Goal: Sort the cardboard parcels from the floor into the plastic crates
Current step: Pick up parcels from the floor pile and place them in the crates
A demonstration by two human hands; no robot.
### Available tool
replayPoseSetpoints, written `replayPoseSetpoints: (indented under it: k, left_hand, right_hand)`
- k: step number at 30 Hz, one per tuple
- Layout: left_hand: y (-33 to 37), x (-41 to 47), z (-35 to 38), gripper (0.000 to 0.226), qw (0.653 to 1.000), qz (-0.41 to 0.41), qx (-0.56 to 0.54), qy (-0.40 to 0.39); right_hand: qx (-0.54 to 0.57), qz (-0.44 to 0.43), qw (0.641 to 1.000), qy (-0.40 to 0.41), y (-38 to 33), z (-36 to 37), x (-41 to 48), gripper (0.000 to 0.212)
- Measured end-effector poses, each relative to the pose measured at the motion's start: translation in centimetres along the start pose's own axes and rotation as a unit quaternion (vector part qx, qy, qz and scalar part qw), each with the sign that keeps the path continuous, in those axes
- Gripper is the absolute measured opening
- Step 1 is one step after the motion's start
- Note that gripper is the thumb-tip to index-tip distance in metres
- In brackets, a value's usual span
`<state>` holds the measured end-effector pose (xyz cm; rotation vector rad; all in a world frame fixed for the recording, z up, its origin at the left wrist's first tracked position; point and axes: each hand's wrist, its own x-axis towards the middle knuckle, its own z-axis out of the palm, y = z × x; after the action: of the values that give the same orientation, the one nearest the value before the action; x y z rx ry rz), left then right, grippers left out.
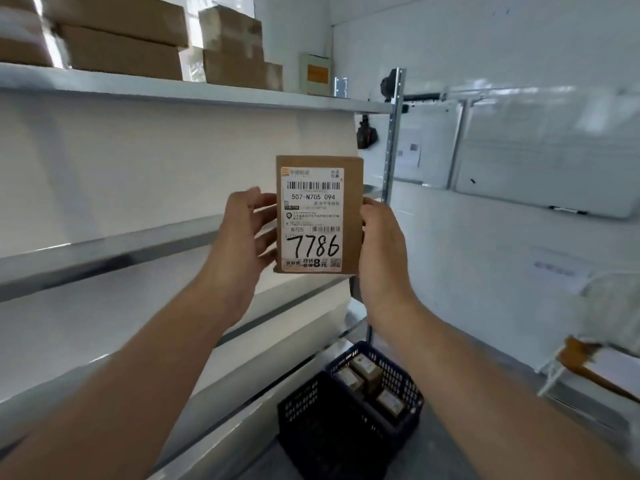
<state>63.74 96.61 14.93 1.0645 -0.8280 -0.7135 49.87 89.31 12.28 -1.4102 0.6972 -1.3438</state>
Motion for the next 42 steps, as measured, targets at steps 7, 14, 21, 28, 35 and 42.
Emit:
replayPoseSetpoints:
  k: [7, 14, 21, 28, 35, 42]
  left_hand:
    - [-6.9, 1.7, 12.7, 0.046, 0.999, -0.025, -0.025, -0.026]
    - [-13.6, 6.3, 20.6, 0.046, 0.998, -0.058, -0.002, -0.033]
    - [-19.7, 15.5, 25.4, 0.043, 0.996, -0.086, -0.015, -0.016]
    - [-25.2, 25.7, 30.0, 0.043, 0.992, -0.117, -0.012, -0.044]
    - [-30.1, 32.5, 34.6, 0.041, 0.992, -0.123, 0.020, -0.020]
    - [-36.3, 36.6, 38.4, 0.043, 0.983, -0.139, 0.055, 0.104]
  right_hand:
    - [-0.049, 0.000, 0.998, 0.028, 2.3, -13.8, 4.9, 0.031]
    - [-0.078, 0.008, 0.997, 0.023, 7.4, -22.2, 9.9, 0.028]
    - [-0.081, 0.025, 0.996, 0.018, 13.1, -25.2, 18.9, 0.042]
    - [-0.094, 0.043, 0.993, 0.061, 18.3, -28.3, 28.8, 0.051]
    - [-0.080, 0.062, 0.994, 0.036, 22.7, -32.1, 37.6, 0.042]
    - [-0.043, 0.094, 0.993, -0.051, 30.1, -36.3, 45.2, 0.040]
